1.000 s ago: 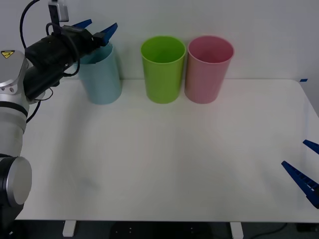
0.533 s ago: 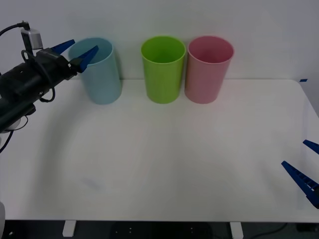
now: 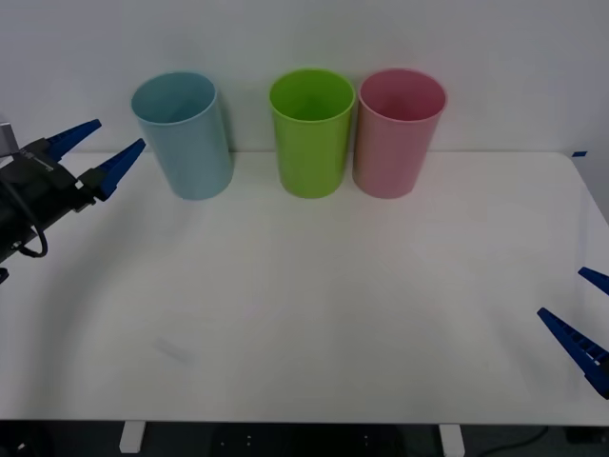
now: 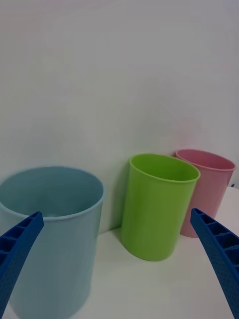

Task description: Grasp the object on the table and drop it into the matching bin: aluminum can to the light blue bin, PET bottle to the pink bin.

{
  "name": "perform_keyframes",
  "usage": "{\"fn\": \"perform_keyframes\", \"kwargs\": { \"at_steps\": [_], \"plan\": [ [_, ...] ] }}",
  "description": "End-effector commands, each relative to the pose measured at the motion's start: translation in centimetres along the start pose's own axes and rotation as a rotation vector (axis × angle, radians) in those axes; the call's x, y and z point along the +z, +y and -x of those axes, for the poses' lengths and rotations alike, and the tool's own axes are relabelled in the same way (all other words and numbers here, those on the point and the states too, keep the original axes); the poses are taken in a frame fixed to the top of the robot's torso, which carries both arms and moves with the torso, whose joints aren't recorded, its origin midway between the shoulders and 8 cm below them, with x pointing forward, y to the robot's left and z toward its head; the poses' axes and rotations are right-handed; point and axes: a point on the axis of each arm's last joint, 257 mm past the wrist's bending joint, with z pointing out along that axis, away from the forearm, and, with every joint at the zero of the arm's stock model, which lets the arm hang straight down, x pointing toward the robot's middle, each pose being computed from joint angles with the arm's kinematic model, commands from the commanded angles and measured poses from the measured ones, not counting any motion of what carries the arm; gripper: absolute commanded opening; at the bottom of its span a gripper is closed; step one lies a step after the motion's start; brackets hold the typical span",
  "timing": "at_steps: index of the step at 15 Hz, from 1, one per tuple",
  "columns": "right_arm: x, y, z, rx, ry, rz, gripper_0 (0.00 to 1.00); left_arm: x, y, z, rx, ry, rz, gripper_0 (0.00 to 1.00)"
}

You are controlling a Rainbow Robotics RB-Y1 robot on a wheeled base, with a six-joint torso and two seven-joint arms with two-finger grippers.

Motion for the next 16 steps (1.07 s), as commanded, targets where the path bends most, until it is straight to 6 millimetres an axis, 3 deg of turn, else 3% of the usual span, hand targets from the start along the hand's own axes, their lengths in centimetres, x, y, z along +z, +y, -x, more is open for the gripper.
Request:
{"fn": "perform_keyframes", "kwargs": {
  "at_steps": [1,16],
  "plan": [
    [0.0,0.0,0.0,0.000,0.000,0.000,1.00,-2.4,-0.8,0.0,0.031,0.016,-0.009,1.00],
    [0.0,0.0,0.0,0.000,0.000,0.000,1.00,-15.4,-3.2,-1.4,0.084,0.163,-0.029,1.00]
  ]
}}
